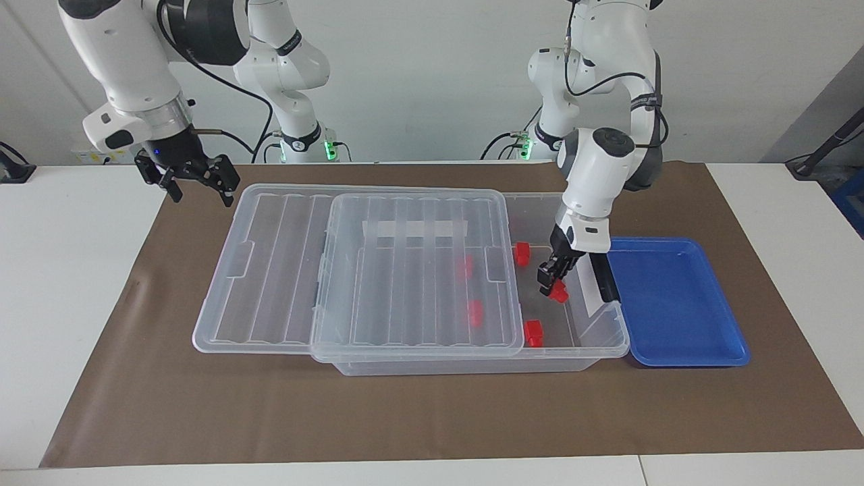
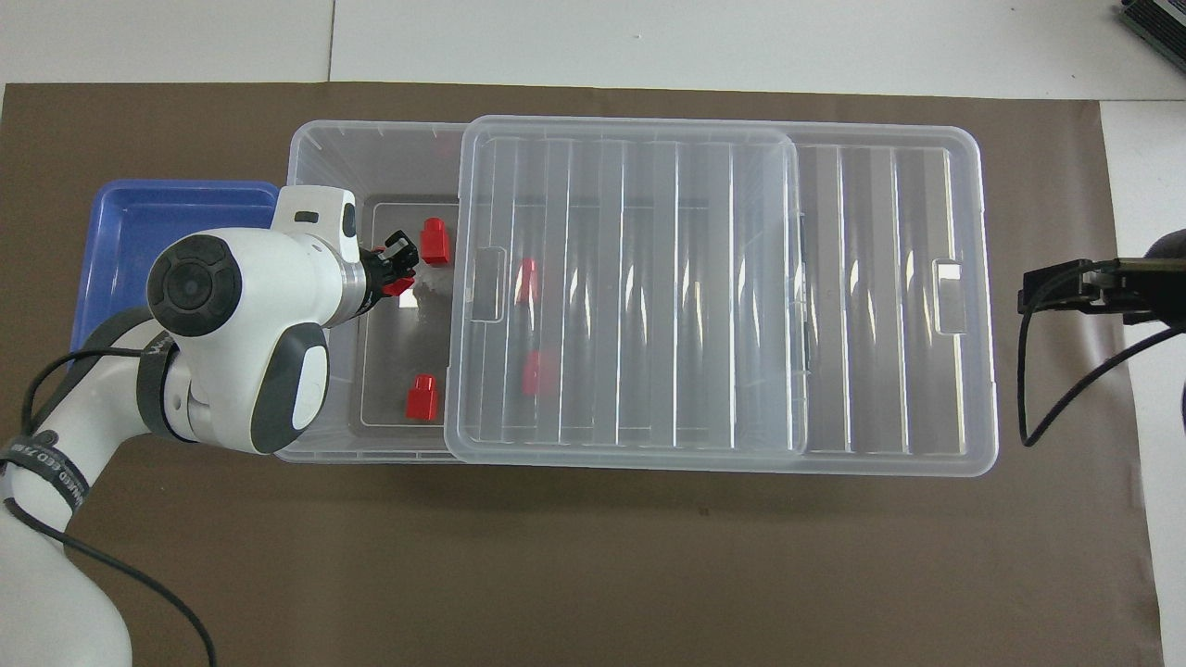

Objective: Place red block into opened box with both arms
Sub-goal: 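Carry the red block into the opened box with the left gripper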

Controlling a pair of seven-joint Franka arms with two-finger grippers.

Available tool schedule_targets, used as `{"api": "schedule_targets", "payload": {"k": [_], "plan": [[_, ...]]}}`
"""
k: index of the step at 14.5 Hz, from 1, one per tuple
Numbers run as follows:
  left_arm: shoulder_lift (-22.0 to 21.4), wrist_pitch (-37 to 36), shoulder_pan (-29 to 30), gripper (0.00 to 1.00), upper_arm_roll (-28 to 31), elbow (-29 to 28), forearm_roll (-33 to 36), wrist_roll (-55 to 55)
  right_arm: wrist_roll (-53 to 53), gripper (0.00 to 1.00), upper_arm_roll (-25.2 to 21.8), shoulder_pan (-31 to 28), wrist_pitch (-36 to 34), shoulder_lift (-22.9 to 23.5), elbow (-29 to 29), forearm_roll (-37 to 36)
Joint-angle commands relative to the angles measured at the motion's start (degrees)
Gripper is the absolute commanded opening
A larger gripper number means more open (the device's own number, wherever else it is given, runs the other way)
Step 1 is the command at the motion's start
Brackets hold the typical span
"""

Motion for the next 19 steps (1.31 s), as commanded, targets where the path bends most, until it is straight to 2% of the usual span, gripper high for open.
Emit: {"api": "schedule_targets", "payload": {"k": [1,6,15,19], "plan": [[1.5,1.95,-1.06,0.0,1.18,-0.43,0.04,1.56,-1.13,1.0,0.29,-0.22,-6.14,1.38,5.01,0.35],[5.11,1.78,-1.85,0.0,1.09,-0.34,8.99,3.84,-1.13,1.0,0.29,-0.22,-5.45,1.21,4.23,1.22],[5.55,0.81,-2.99,0.0,1.09,-1.39,14.71,9.64,-1.48,1.0,0.29,-0.39,-4.74,1.21,4.14,1.4],[6.25,1.43,-3.35,0.0,1.0,-1.39,14.81,9.65,-1.66,1.0,0.29,-0.83,-4.66,1.21,4.05,1.4]]}}
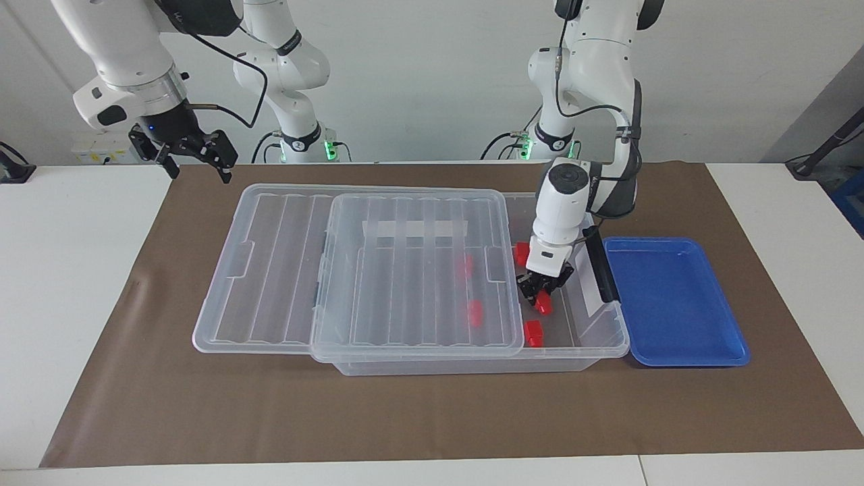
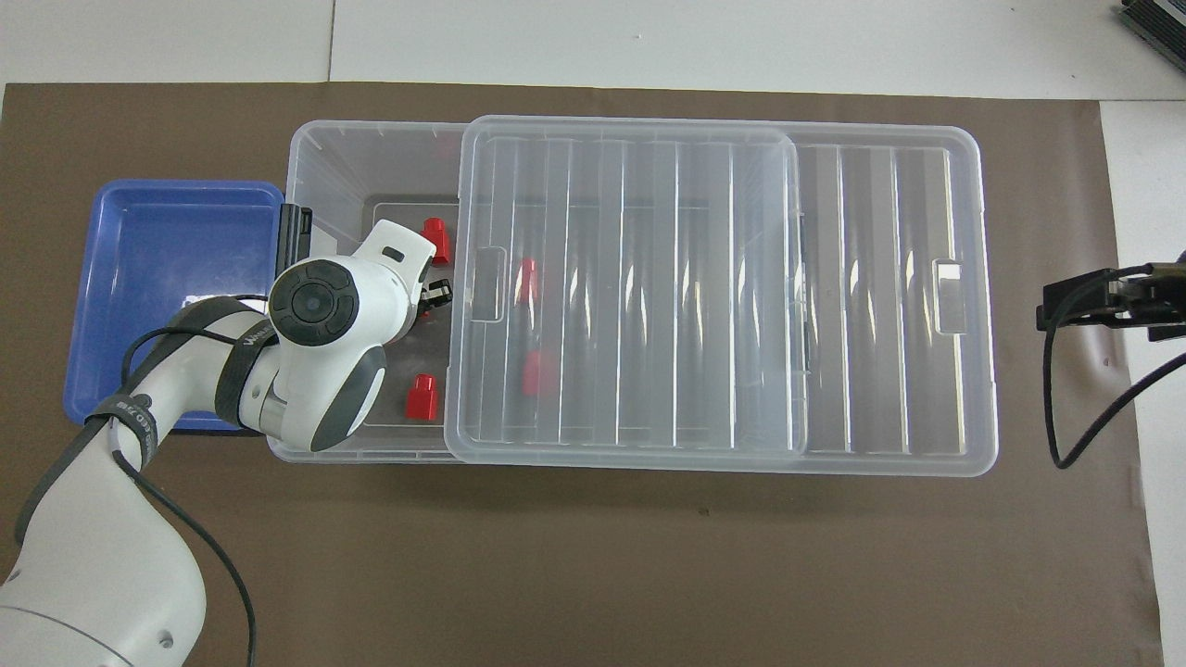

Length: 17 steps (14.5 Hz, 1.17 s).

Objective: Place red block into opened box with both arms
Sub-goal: 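Carry the red block into the opened box with the left gripper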

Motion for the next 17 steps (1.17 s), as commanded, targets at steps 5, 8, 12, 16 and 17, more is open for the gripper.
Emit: {"api": "schedule_targets", "payload": {"k": [5,8,12,16,17], "plan": [[0.14,0.81,-0.83,0.66,1.03,-0.52,1.05,0.27,-1.66,1.0,0.21,-1.06,0.26,0.45,0.72,1.32],[0.14,0.2,-0.74,0.87,1.03,-0.08,0.96,-0.52,-1.66,1.0,0.29,-1.06,0.26,0.45,0.71,1.32],[0.05,-1.72,-1.18,0.88,1.11,1.5,0.87,-7.73,-1.66,1.0,0.21,-1.06,0.26,0.45,0.71,1.32],[-1.35,-5.86,-1.09,0.94,1.03,3.26,0.35,-10.18,-1.66,1.0,0.21,-1.06,0.26,0.36,0.54,1.32],[-1.45,-5.87,-1.0,0.94,1.03,3.35,0.26,-13.33,-1.66,1.0,0.21,-1.06,0.26,0.36,0.54,1.32]]}}
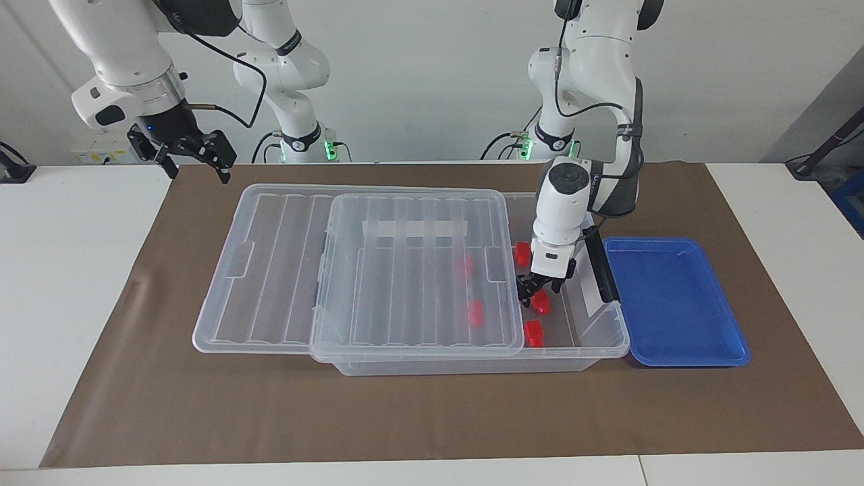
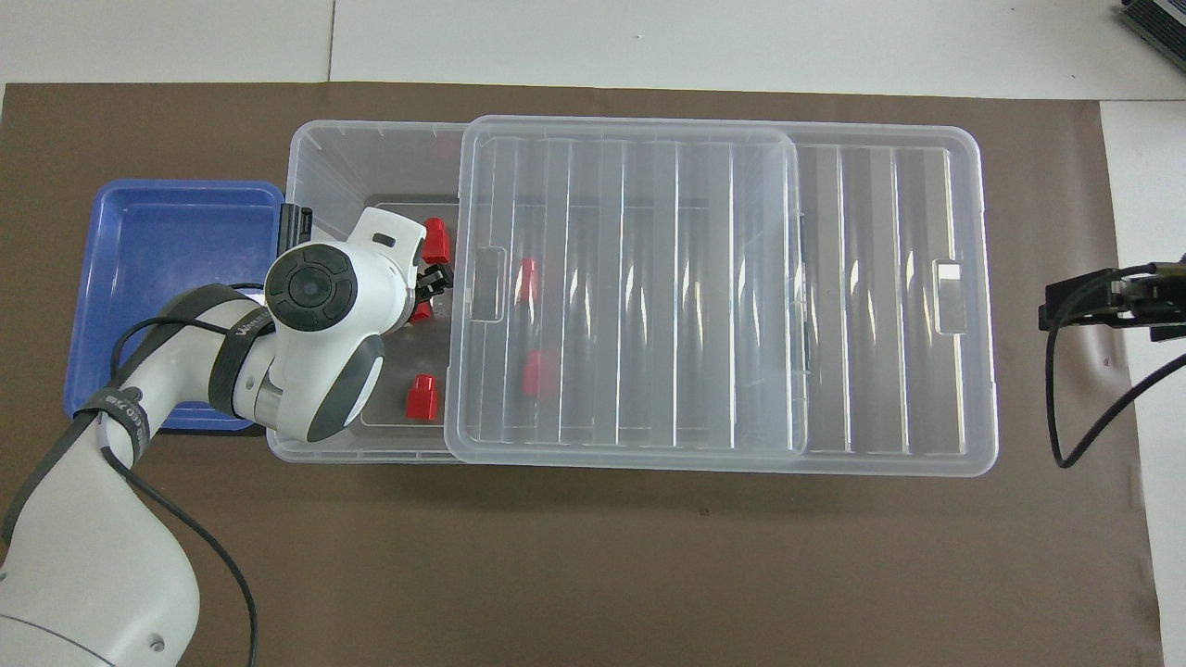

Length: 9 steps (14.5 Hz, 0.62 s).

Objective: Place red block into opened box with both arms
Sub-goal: 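Carry the red block into the opened box with the left gripper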

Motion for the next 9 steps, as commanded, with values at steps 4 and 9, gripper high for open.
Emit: {"api": "schedule_targets", "payload": {"k": [4,9], "plan": [[-1.75,-2.35,-1.14,1.0,0.91,0.94,0.24,-16.16,-1.66,1.0,0.21,-0.93,0.26,0.36,0.54,1.32],[-6.41,-9.46,-0.35,1.0,1.17,1.03,0.15,-23.53,-1.75,1.0,0.21,-0.93,0.26,0.27,0.45,1.32]]}}
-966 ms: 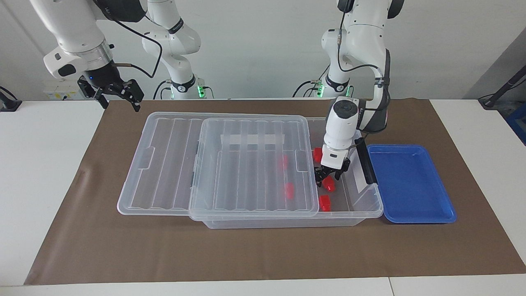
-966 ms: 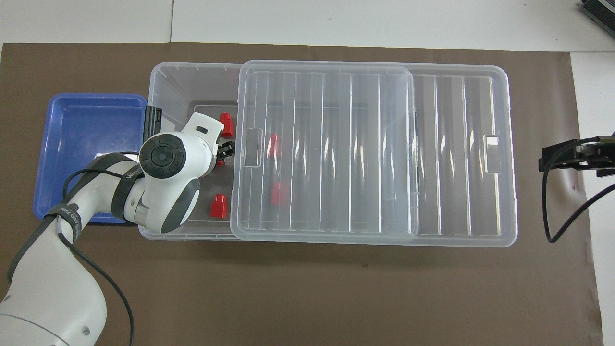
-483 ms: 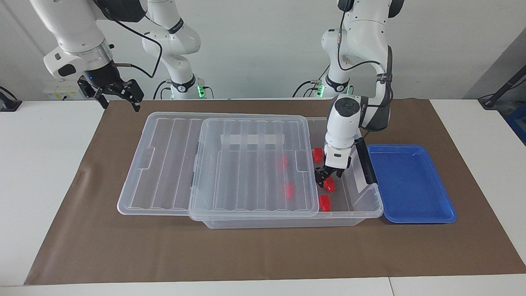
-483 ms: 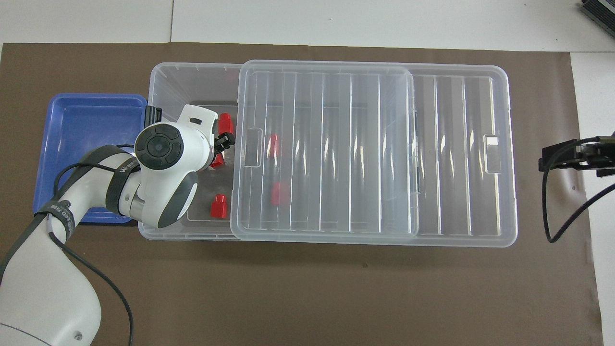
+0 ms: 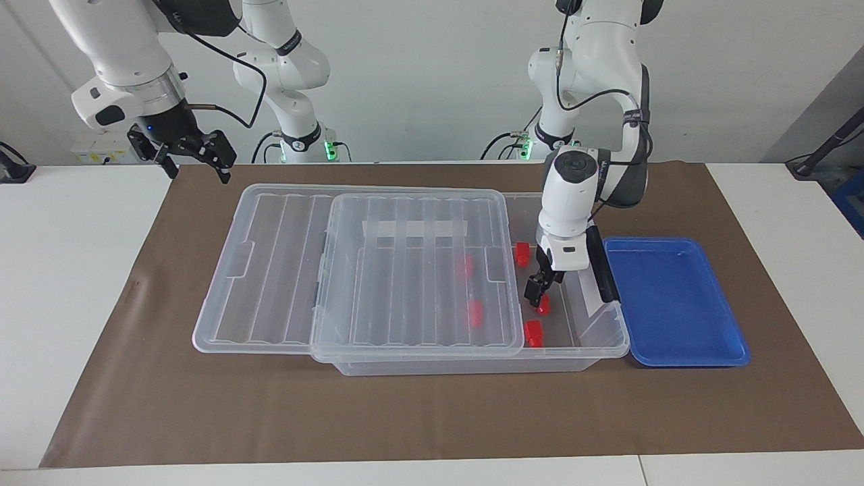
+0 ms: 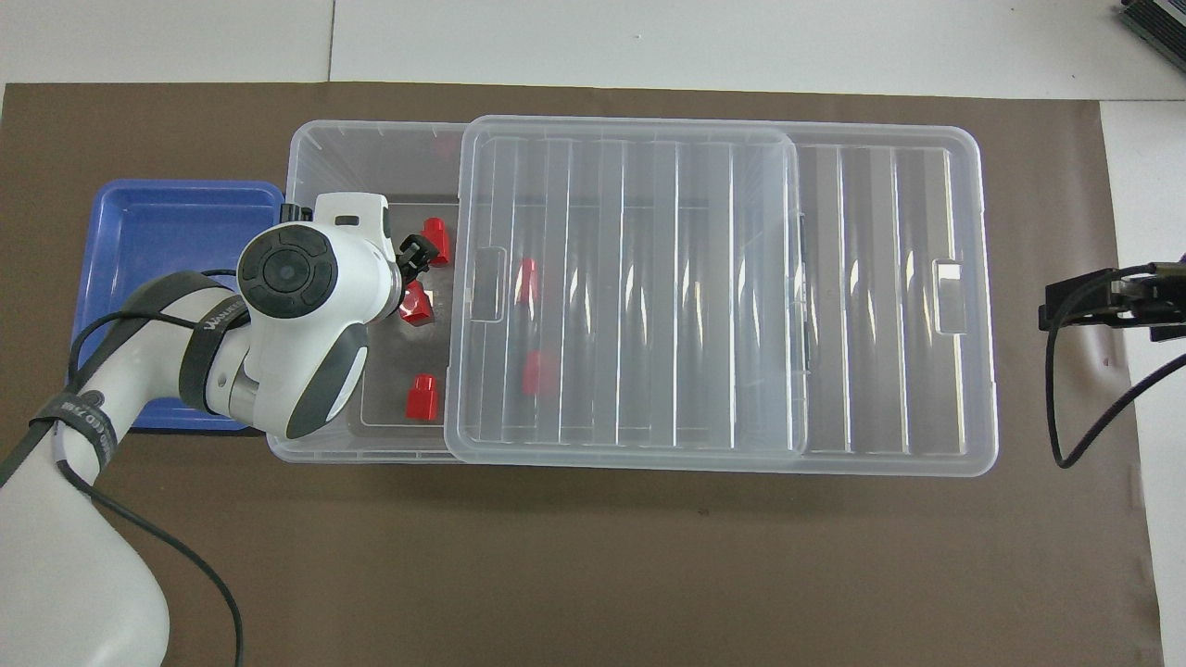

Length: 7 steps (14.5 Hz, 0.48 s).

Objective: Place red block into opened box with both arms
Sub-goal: 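Open the left gripper to drop the block inside the box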

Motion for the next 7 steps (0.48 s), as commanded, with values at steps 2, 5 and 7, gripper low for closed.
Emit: {"api": "schedule_targets", "payload": {"k": [2,5,7], "plan": [[-4.02,-4.07,-0.38,1.0,0.95,-0.57,0.17,-8.94,-1.66,1.0,0.21,-0.93,0.35,0.27,0.27,1.32],[-5.6,-5.56,-0.38,1.0,1.12,-0.48,0.25,-13.5,-1.75,1.0,0.21,-1.02,0.35,0.19,0.19,1.32],[-7.44,-7.83,-0.47,1.0,1.12,0.22,0.26,-15.97,-1.75,1.0,0.21,-1.1,0.35,0.1,0.1,1.32]]}}
